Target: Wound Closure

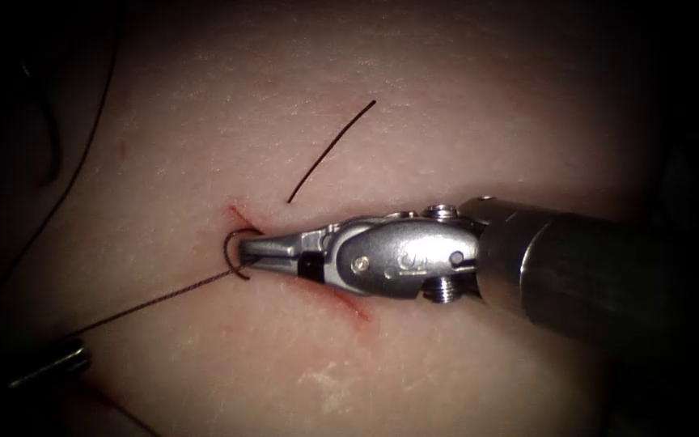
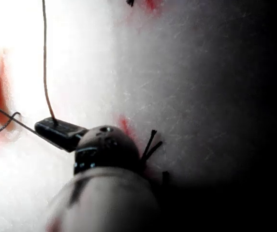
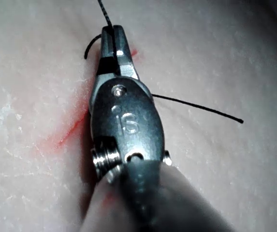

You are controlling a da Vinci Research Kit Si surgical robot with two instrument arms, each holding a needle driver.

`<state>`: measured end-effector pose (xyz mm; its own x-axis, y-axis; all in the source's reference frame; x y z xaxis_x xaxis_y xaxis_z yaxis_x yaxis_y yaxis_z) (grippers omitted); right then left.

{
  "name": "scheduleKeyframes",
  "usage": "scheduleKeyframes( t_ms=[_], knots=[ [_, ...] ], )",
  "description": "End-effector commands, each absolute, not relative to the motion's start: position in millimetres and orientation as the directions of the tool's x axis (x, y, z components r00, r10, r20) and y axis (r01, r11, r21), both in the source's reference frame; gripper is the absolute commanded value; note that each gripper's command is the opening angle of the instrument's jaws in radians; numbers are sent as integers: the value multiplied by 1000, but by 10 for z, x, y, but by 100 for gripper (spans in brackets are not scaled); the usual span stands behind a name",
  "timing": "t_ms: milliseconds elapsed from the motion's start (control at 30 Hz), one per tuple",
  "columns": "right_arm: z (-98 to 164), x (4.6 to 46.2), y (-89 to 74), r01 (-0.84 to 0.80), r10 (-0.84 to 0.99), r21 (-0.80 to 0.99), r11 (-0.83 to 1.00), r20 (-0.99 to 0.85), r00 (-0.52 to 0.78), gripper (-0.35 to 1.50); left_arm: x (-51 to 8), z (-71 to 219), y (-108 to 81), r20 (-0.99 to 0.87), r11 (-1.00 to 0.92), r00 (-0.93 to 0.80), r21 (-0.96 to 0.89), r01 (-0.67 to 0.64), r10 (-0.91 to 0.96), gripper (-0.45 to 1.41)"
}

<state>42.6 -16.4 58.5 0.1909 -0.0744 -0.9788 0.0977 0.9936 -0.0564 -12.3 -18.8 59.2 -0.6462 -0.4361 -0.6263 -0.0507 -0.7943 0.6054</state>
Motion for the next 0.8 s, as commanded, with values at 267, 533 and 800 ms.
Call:
scheduleKeyframes(
  t_ms=[267, 533, 800],
  knots=[
    [563, 433, -178, 42, 123, 132, 990, -977, 171, 131, -104, 604, -184, -621, -805, -666, 591, -51, -413, -45],
    [551, 415, -155, -5, 195, 196, 981, -973, 126, 148, -102, 604, -186, -609, -799, -672, 599, -43, -420, -45],
    [561, 405, -115, -90, 237, 230, 969, -968, 82, 133, -104, 603, -185, -597, -792, -677, 609, -32, -431, -45]
  ],
)
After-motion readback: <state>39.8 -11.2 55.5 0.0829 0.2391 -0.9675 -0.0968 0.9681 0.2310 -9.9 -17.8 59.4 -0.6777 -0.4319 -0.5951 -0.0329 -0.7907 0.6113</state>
